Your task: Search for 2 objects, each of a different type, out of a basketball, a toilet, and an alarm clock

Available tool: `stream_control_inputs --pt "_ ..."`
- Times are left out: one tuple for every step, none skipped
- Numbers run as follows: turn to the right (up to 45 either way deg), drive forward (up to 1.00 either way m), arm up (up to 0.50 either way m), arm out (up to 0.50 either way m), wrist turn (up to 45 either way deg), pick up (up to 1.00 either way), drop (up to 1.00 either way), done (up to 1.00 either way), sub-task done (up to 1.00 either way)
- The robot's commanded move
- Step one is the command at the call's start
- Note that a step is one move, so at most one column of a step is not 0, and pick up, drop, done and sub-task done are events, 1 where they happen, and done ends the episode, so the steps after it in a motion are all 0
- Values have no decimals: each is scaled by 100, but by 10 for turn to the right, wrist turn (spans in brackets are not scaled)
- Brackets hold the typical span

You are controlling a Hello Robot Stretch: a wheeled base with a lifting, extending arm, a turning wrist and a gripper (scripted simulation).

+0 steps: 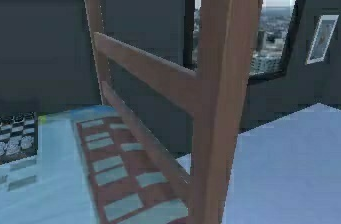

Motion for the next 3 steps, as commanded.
stream_control_inputs --pt "450 0 0 0 0 0 0 0 0" --pt "450 0 0 0 0 0 0 0 0" --pt "450 0 0 0 0 0 0 0 0"
